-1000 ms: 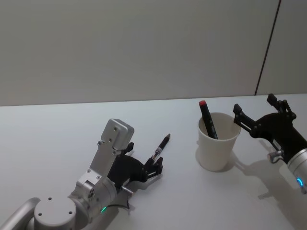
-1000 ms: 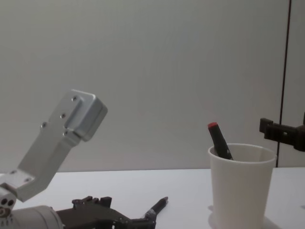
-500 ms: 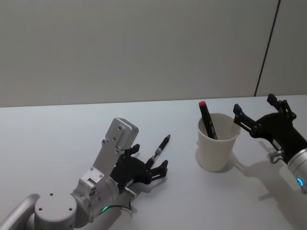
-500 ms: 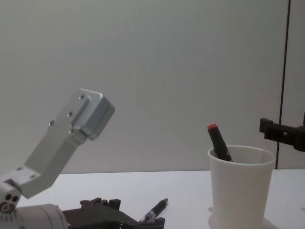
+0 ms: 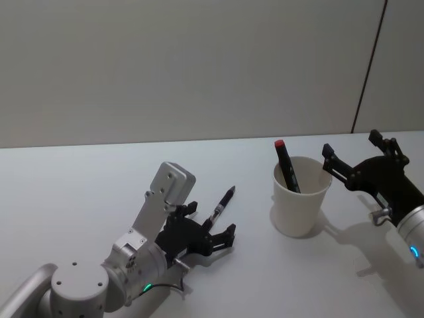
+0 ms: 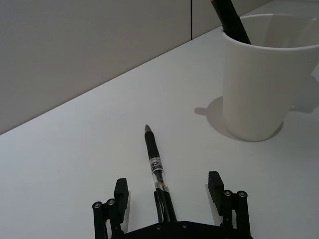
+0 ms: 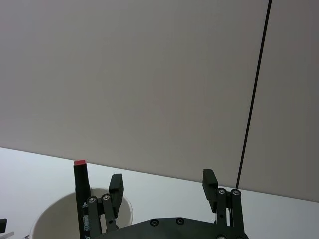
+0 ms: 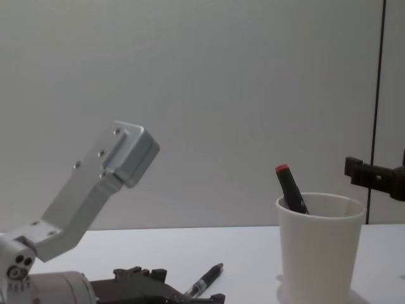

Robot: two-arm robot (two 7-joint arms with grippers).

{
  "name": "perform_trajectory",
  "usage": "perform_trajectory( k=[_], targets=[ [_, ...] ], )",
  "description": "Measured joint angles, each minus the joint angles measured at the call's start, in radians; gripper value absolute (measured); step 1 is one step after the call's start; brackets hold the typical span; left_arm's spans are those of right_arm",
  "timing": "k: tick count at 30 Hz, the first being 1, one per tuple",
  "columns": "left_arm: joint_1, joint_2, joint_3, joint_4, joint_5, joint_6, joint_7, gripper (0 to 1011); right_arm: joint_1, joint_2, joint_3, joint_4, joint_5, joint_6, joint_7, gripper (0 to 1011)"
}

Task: Place the pen into the pen holder.

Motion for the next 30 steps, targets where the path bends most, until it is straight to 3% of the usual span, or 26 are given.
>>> perform_trajectory(
  k=[30],
  targets=[
    [-0.008, -0.019, -0.001, 0.010, 0.001, 0.029, -0.003, 1001, 0.000, 0.000, 0.000, 0.000, 0.000, 0.000, 0.000, 1001]
  ],
)
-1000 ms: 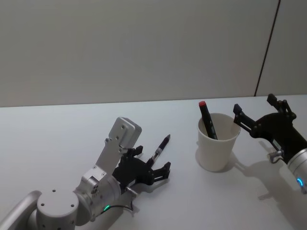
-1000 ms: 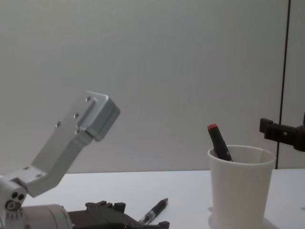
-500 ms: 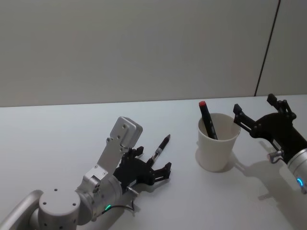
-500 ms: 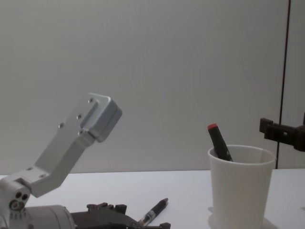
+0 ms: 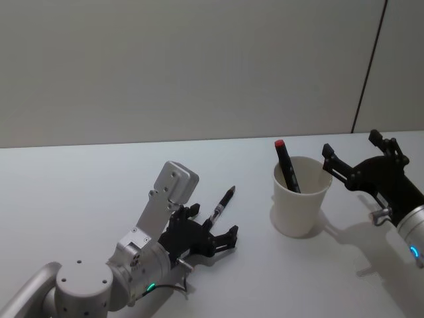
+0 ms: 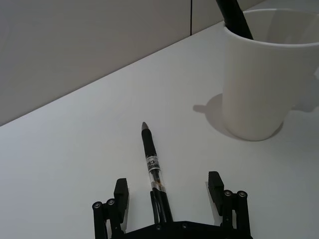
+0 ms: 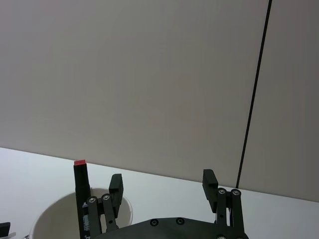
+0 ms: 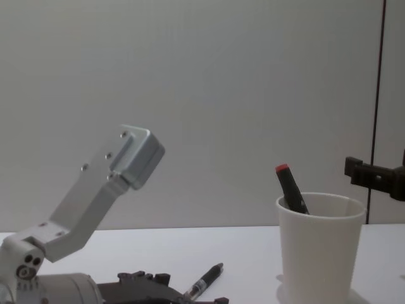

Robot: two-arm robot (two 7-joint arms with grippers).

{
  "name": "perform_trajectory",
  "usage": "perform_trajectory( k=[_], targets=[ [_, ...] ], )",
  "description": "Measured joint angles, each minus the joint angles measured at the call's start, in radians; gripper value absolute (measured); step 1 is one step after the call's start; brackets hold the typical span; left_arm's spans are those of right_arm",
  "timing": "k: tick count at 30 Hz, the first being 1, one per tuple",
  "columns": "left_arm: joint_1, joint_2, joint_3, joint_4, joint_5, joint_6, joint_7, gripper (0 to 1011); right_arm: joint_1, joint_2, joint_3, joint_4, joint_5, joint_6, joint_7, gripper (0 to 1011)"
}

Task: Place the pen into the pen holder.

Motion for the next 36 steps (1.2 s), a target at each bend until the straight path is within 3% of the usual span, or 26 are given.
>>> perform_trajectory(
  k=[18, 25, 36],
  targets=[
    [-0.002, -0.006, -0.001, 0.004, -0.007, 0.008, -0.006, 986, 0.000, 0.000, 0.000, 0.000, 0.000, 0.000, 0.000, 1001],
    [-0.002, -0.007, -0.002, 0.005, -0.008, 0.009, -0.006, 836, 0.000, 0.000, 0.000, 0.000, 0.000, 0.000, 0.000, 1001],
    [-0.003, -0.008, -0.002, 0.006, -0.008, 0.010, -0.007, 484, 0.000, 0.000, 0.000, 0.000, 0.000, 0.000, 0.000, 1001]
  ],
)
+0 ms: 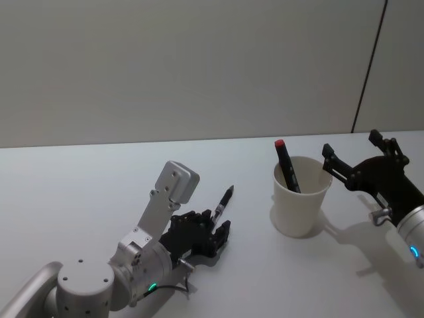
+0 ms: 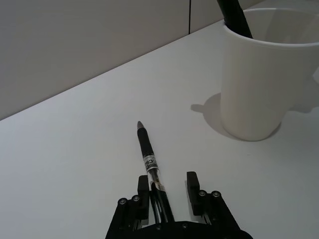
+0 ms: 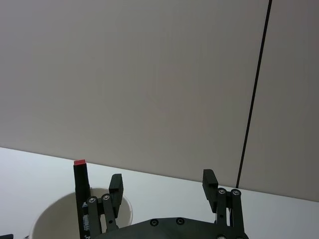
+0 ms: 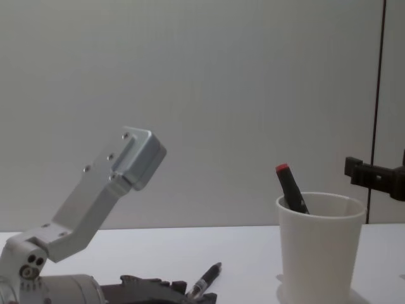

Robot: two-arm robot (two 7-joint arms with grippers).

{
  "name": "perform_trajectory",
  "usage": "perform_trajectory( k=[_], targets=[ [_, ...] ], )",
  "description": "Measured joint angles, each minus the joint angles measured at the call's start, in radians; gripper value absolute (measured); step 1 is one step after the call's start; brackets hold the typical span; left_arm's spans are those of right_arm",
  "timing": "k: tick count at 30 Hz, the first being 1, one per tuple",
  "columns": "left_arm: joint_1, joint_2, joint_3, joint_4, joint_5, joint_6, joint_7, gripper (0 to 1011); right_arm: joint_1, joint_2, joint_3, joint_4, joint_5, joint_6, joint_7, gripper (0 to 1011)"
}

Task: Place the pen into the pen holder.

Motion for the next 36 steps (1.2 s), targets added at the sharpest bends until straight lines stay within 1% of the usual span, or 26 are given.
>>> perform_trajectory(
  k=[6, 8, 9, 11, 36],
  targets=[
    [0.000, 0.000, 0.000, 0.000, 0.000, 0.000, 0.000, 282, 0.000, 0.000, 0.000, 0.000, 0.000, 0.000, 0.000, 1001],
    [0.000, 0.000, 0.000, 0.000, 0.000, 0.000, 0.000, 248, 0.000, 0.000, 0.000, 0.000, 0.000, 0.000, 0.000, 1001],
    [0.000, 0.000, 0.000, 0.000, 0.000, 0.000, 0.000, 194, 0.000, 0.000, 0.000, 0.000, 0.000, 0.000, 0.000, 1001],
    [0.000, 0.000, 0.000, 0.000, 0.000, 0.000, 0.000, 158, 0.000, 0.000, 0.000, 0.000, 0.000, 0.000, 0.000, 1001],
    [0.000, 0.000, 0.000, 0.000, 0.000, 0.000, 0.000, 151, 0.000, 0.000, 0.000, 0.000, 0.000, 0.000, 0.000, 1001]
  ],
)
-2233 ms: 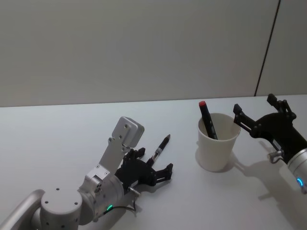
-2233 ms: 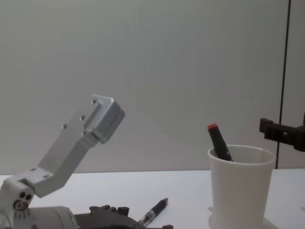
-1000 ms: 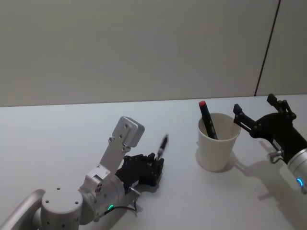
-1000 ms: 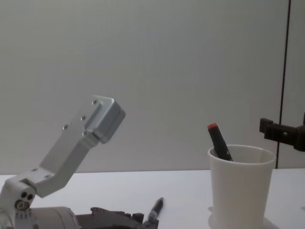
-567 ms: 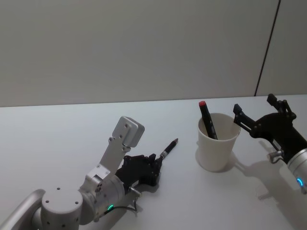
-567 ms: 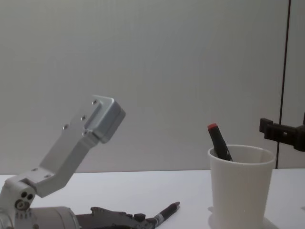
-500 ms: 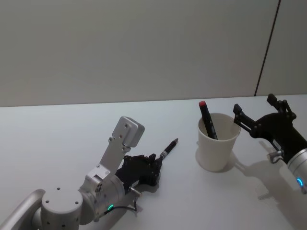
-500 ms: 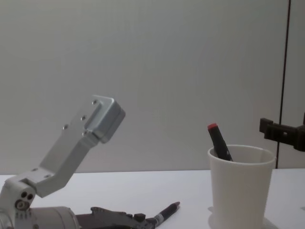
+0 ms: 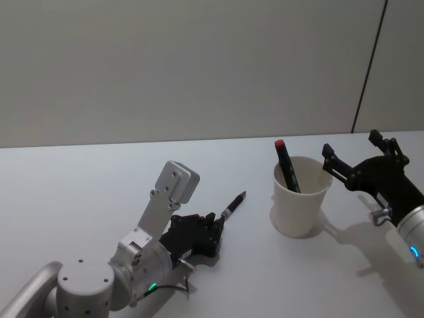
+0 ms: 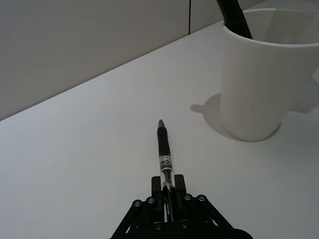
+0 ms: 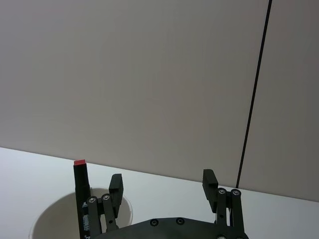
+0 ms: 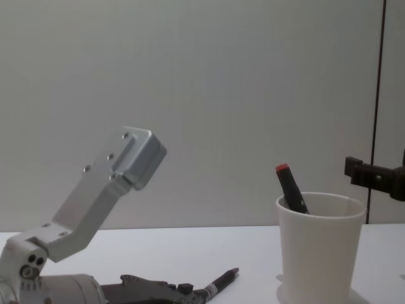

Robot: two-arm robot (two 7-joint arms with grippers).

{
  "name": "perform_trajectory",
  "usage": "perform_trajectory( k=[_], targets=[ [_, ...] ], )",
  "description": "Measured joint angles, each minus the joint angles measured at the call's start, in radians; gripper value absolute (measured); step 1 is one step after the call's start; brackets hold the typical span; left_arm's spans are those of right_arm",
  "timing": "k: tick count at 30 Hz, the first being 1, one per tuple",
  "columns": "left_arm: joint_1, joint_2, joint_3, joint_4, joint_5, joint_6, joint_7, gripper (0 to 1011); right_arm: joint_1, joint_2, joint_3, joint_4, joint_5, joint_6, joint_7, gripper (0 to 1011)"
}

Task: Place the pen into the pen holder.

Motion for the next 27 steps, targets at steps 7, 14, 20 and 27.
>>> perform_trajectory(
  k=[7, 14, 20, 27],
  targets=[
    [0.001, 0.001, 0.000, 0.000, 0.000, -0.002, 0.001, 151, 0.000, 0.000, 0.000, 0.000, 0.000, 0.000, 0.000, 1001],
    [0.005, 0.006, -0.006, -0.008, 0.003, -0.031, 0.018, 151, 0.000, 0.000, 0.000, 0.000, 0.000, 0.000, 0.000, 1001],
    [0.008, 0.012, -0.016, -0.022, 0.006, -0.074, 0.045, 151, 0.000, 0.000, 0.000, 0.000, 0.000, 0.000, 0.000, 1001],
    [0.009, 0.016, -0.027, -0.041, 0.003, -0.106, 0.069, 151, 0.000, 0.000, 0.000, 0.000, 0.000, 0.000, 0.000, 1001]
  ],
)
